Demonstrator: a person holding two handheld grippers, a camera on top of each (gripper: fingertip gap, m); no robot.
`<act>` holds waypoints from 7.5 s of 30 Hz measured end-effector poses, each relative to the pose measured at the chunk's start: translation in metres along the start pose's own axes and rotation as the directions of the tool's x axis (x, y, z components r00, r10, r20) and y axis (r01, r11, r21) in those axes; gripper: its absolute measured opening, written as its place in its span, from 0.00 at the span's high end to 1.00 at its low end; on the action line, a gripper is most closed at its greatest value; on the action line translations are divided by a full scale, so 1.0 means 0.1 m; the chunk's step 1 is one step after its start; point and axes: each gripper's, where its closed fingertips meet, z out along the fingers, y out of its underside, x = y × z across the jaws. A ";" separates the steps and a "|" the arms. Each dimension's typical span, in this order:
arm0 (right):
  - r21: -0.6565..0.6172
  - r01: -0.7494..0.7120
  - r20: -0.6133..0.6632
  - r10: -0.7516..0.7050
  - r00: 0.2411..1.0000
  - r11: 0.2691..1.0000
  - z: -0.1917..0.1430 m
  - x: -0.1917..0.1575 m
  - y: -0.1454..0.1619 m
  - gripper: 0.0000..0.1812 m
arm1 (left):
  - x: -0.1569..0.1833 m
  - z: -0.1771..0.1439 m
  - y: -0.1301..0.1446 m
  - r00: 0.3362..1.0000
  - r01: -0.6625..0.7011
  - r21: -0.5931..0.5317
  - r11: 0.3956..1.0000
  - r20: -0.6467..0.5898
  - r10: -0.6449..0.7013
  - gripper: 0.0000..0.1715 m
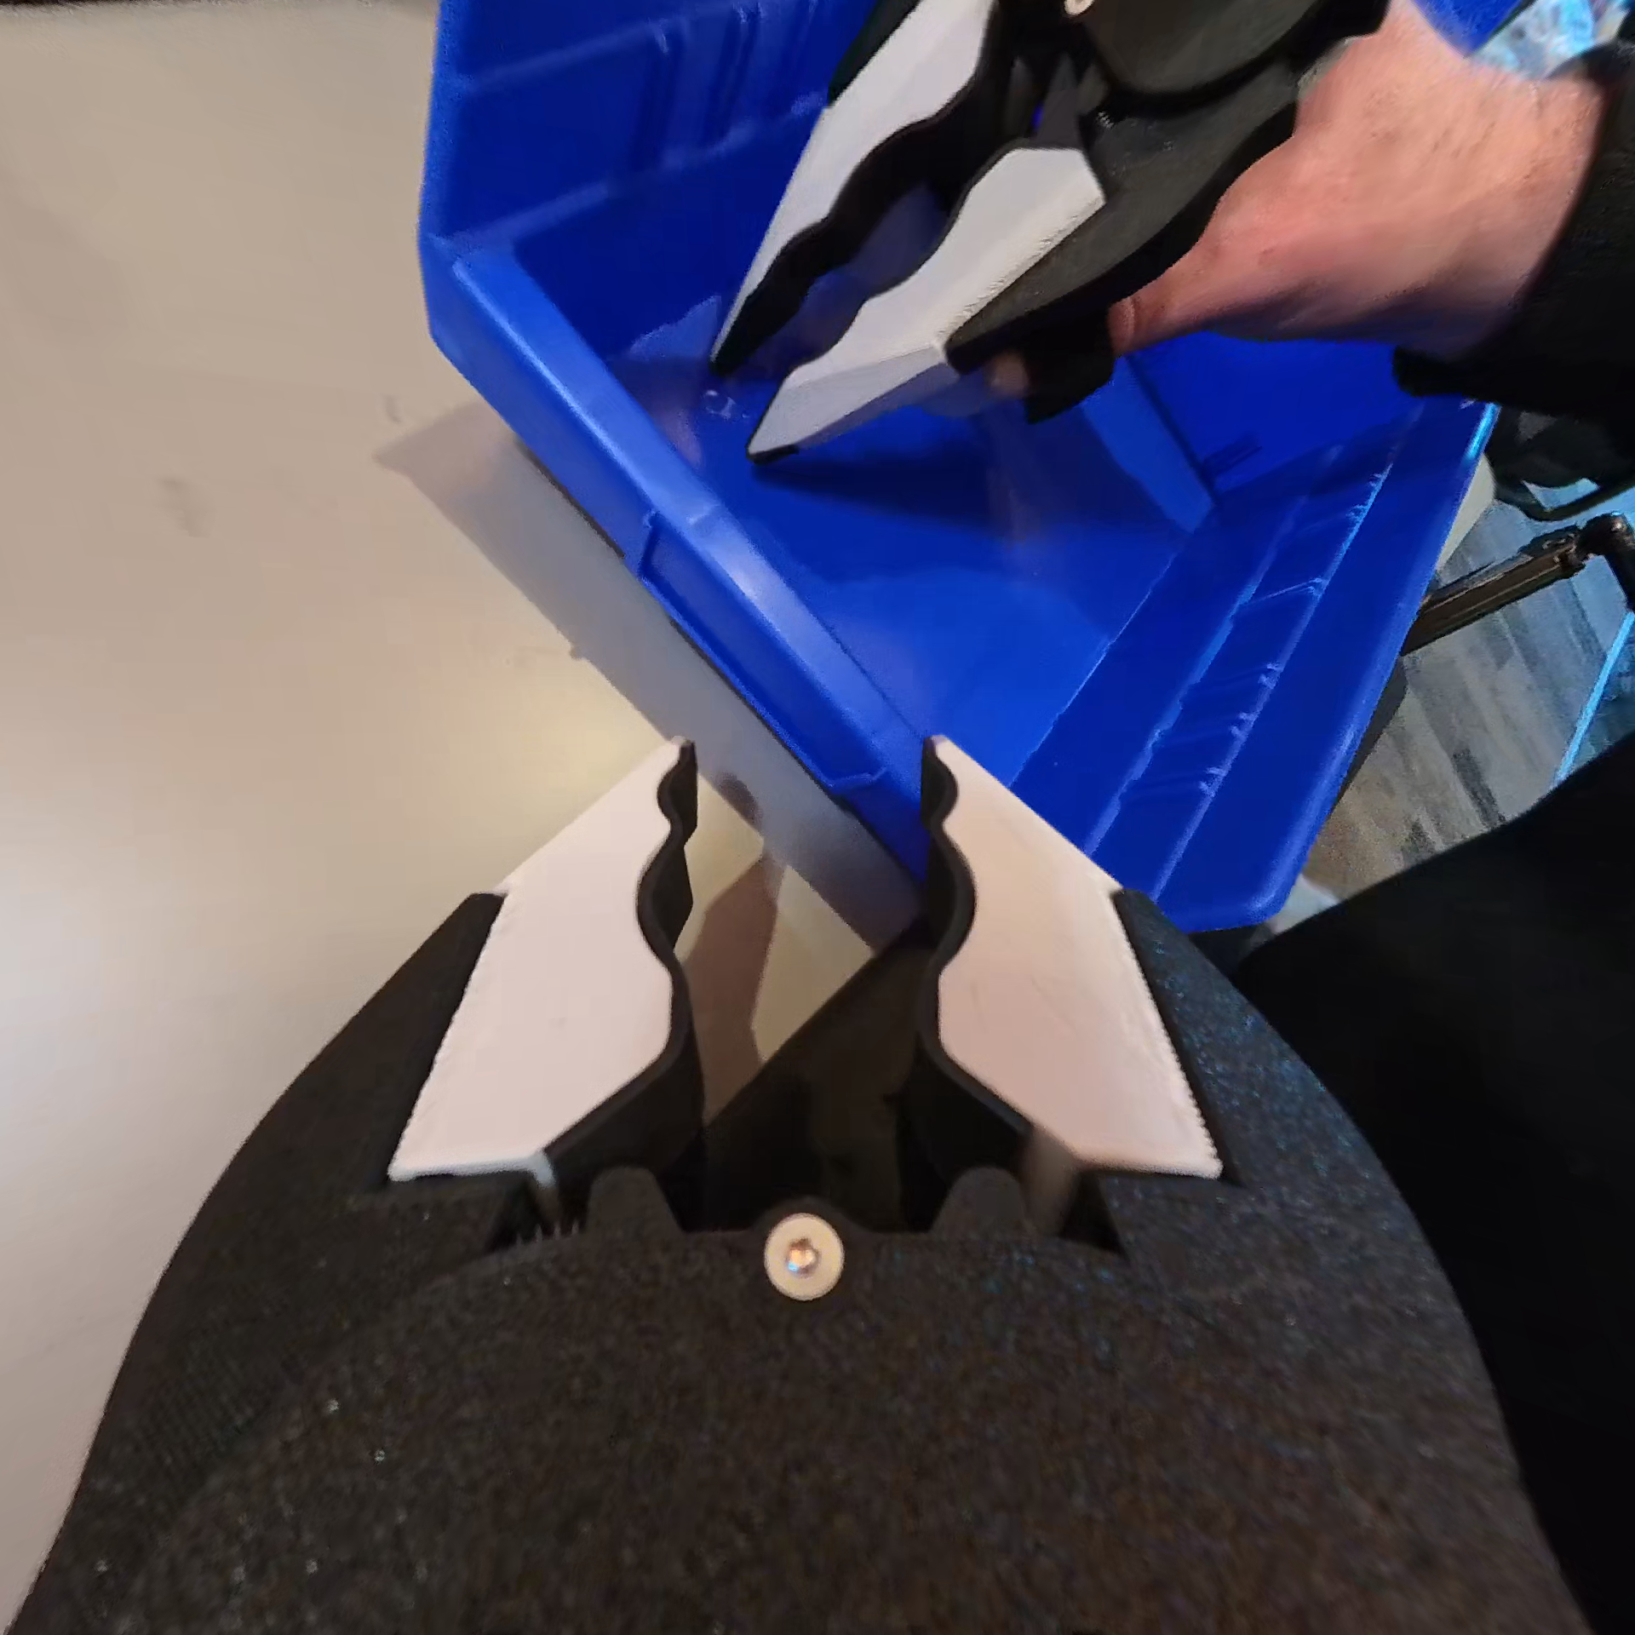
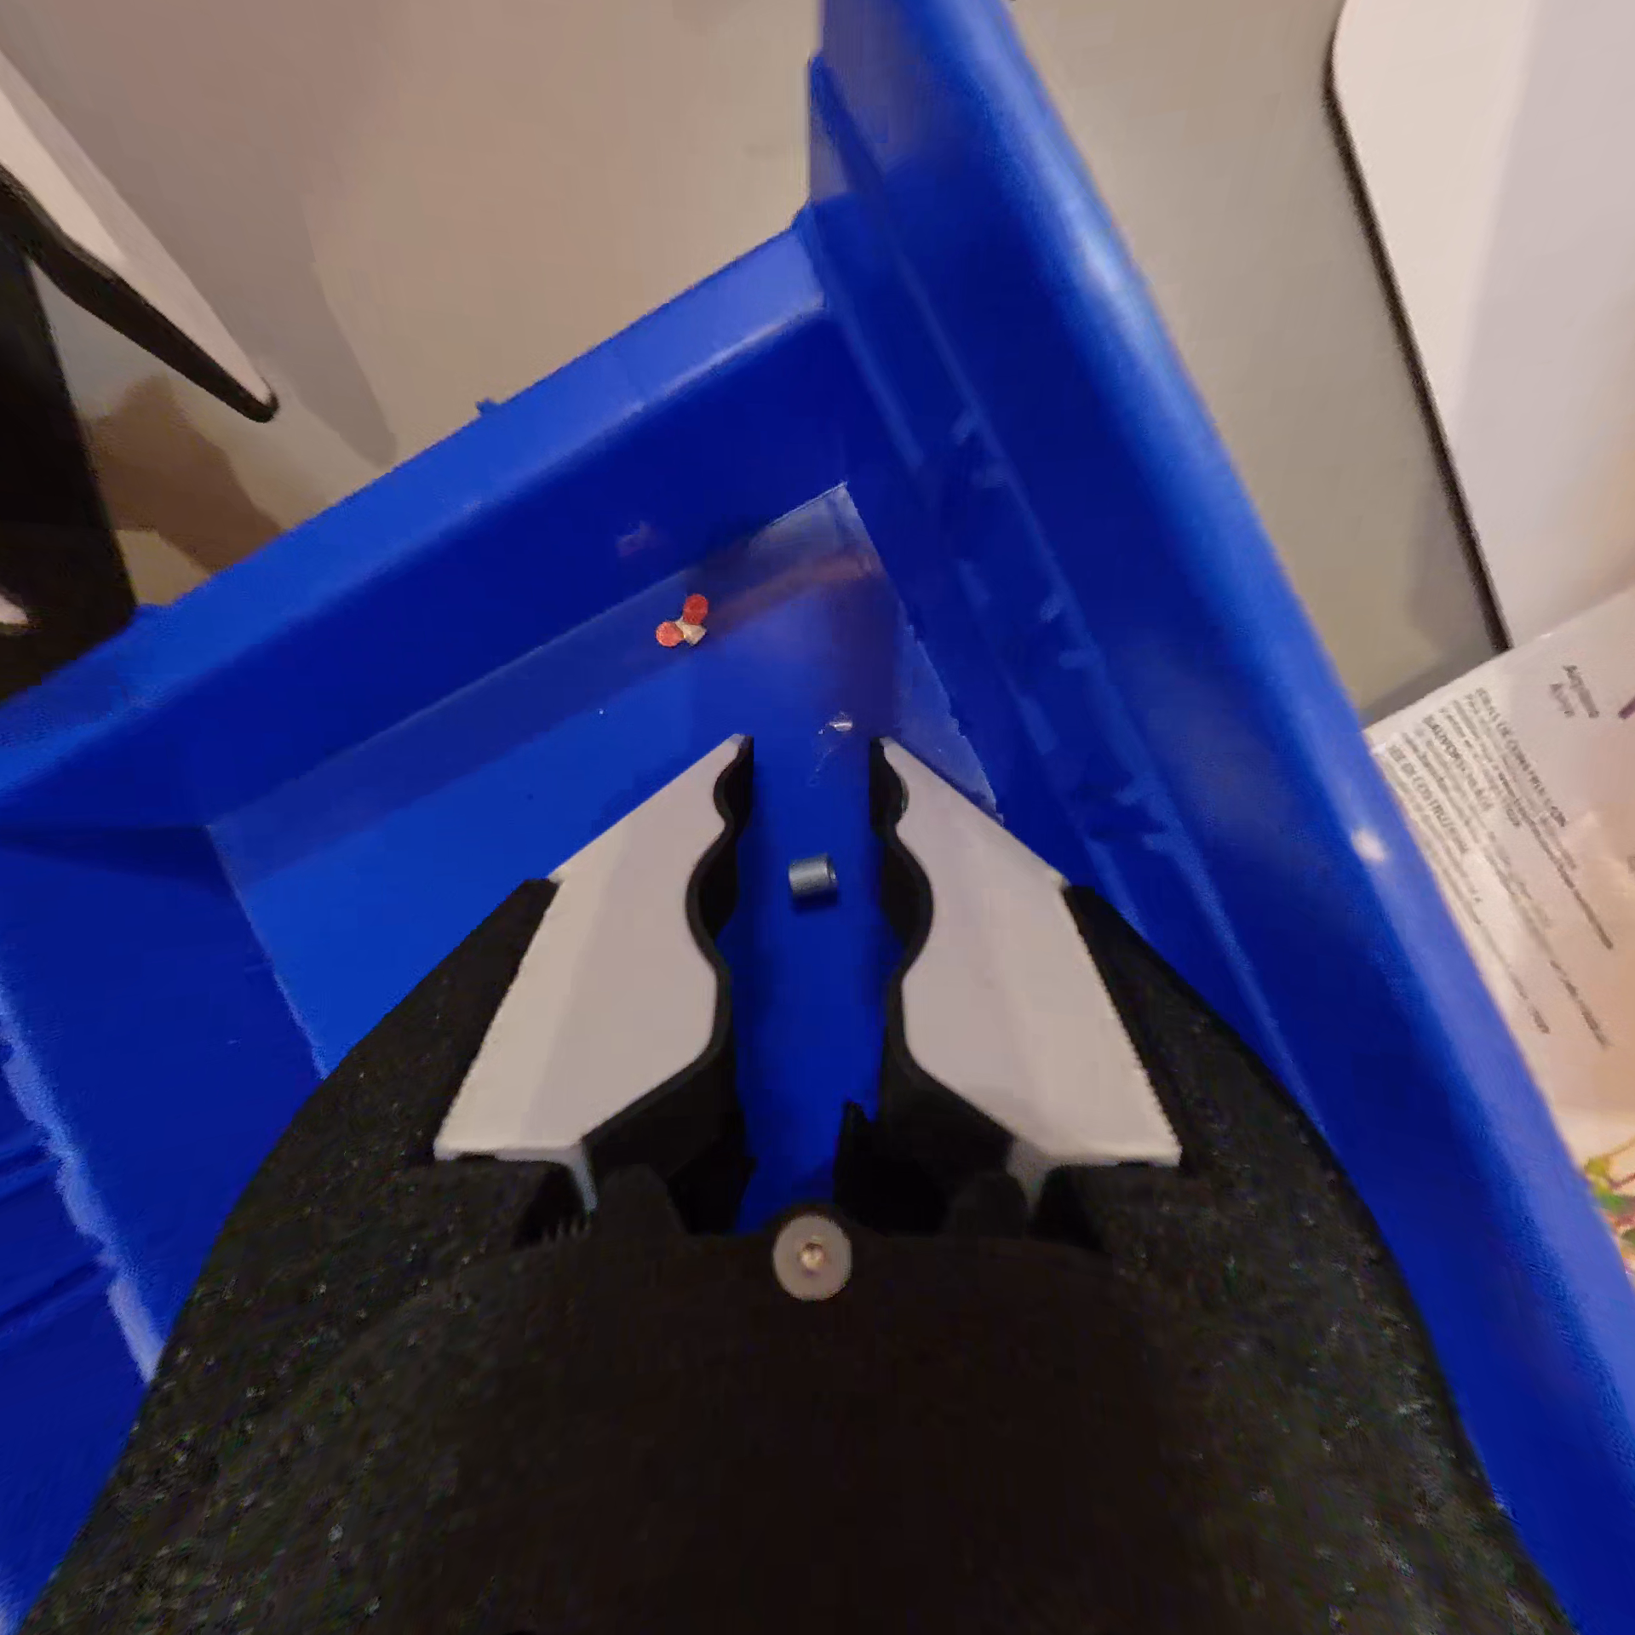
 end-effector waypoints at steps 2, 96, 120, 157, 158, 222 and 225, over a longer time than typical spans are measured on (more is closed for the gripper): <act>-0.015 0.025 -0.009 -0.025 1.000 1.000 -0.02 0.01 0.05 0.89 | 0.02 0.00 0.01 1.000 0.004 -0.001 1.000 0.007 -0.004 0.71; 0.742 -0.371 -0.250 0.744 0.620 0.558 -5.99 -1.89 5.90 0.76 | 5.60 1.55 -3.75 0.813 -0.547 0.438 0.714 0.074 0.578 1.00; 0.444 -0.566 -0.092 0.664 0.742 0.694 -6.62 0.90 7.27 0.73 | 5.75 5.20 -4.29 0.912 -0.388 0.384 0.838 0.026 0.410 1.00; 0.272 -0.033 0.327 -0.060 0.943 0.962 -4.89 9.38 3.09 0.73 | 0.74 6.31 -8.64 0.907 0.053 0.574 0.817 0.315 -0.280 1.00; 0.251 -0.028 0.326 -0.058 0.944 0.968 -4.78 9.51 2.96 0.72 | 0.52 6.26 -8.75 0.903 0.043 0.566 0.824 0.331 -0.274 1.00; 0.546 0.641 0.787 -0.592 -0.172 0.540 1.33 5.91 -6.79 0.71 | -4.49 -2.93 -3.84 -0.737 -0.396 0.814 0.425 -0.006 -0.676 1.00; 0.566 0.668 0.773 -0.592 -0.226 0.483 1.52 5.75 -7.11 0.71 | -4.28 -3.02 -3.47 -0.780 -0.434 0.809 0.396 -0.117 -0.615 1.00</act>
